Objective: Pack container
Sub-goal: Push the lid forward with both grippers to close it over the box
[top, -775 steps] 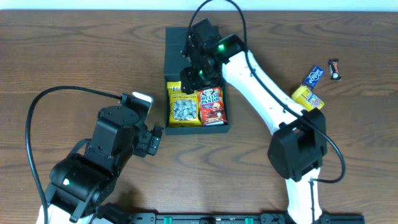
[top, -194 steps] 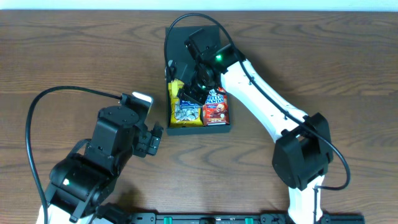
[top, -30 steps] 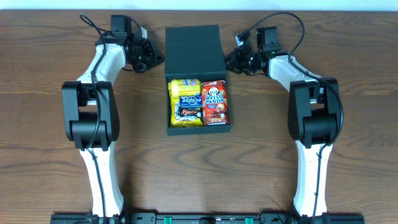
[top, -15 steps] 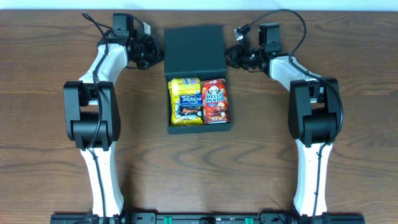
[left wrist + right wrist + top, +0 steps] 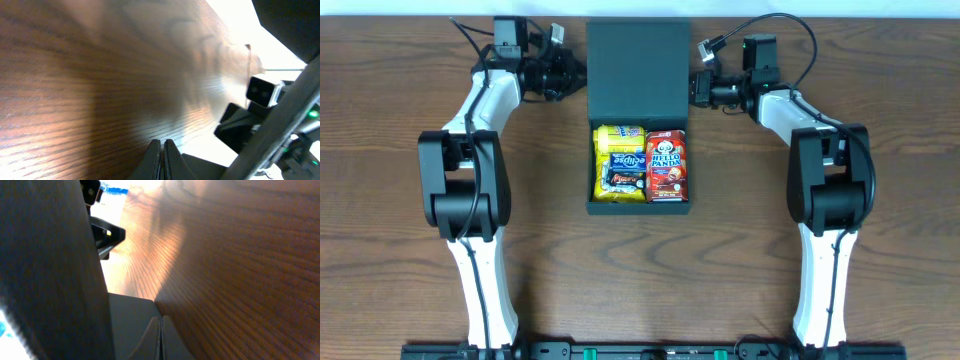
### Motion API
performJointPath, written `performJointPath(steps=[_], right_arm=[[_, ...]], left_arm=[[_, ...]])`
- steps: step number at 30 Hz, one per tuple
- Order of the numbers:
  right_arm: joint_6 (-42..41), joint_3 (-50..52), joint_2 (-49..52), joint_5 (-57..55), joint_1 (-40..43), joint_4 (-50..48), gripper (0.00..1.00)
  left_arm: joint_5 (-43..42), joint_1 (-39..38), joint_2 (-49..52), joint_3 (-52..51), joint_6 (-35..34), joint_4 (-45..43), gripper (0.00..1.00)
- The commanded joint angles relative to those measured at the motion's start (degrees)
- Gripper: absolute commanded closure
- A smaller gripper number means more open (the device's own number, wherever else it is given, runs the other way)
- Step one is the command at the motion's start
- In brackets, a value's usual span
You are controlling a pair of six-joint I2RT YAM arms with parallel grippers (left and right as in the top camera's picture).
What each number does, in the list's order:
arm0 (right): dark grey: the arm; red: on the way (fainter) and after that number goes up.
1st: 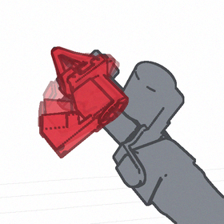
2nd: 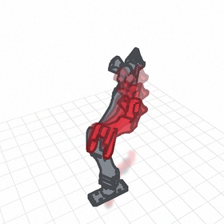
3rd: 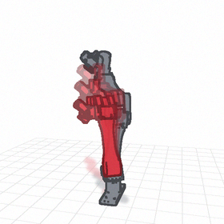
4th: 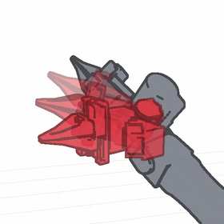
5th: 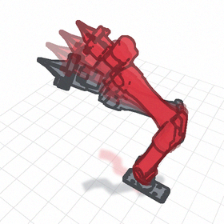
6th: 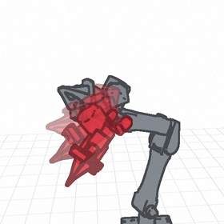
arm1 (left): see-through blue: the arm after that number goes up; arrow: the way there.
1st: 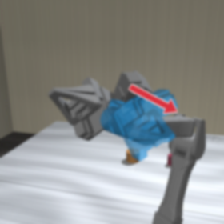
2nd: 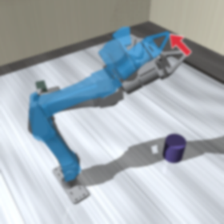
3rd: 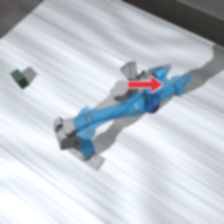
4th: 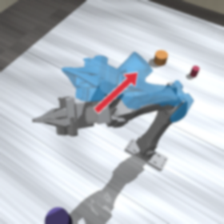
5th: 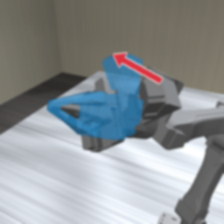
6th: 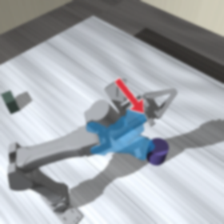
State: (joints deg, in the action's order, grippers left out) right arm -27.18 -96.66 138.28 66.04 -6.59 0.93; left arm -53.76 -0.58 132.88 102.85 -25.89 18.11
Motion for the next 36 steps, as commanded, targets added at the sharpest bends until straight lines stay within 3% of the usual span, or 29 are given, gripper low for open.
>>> performJointPath(steps=[1,18,22,30,36], right_arm=[[0.2,-0.1,-3.7,3.2,0.8,-0.8,0.99],[0.2,-0.1,-13.6,4.9,1.3,2.0,0.98],[0.7,-0.1,-13.7,6.2,0.3,7.0,0.99],[9.8,-0.1,-13.7,3.3,-1.0,24.6,0.99],[10.8,-0.1,-13.7,-0.3,-0.6,26.9,0.98]], left_arm=[[-4.3,0.5,-0.8,2.1,0.5,-1.4,0.94],[-5.2,0.7,-11.6,2.1,11.6,-1.4,0.94],[-5.2,0.7,-14.5,2.1,15.8,2.6,0.94],[-4.1,0.7,-17.8,2.1,25.2,15.1,0.94],[-1.2,0.7,-18.2,2.1,26.1,17.7,0.94]])
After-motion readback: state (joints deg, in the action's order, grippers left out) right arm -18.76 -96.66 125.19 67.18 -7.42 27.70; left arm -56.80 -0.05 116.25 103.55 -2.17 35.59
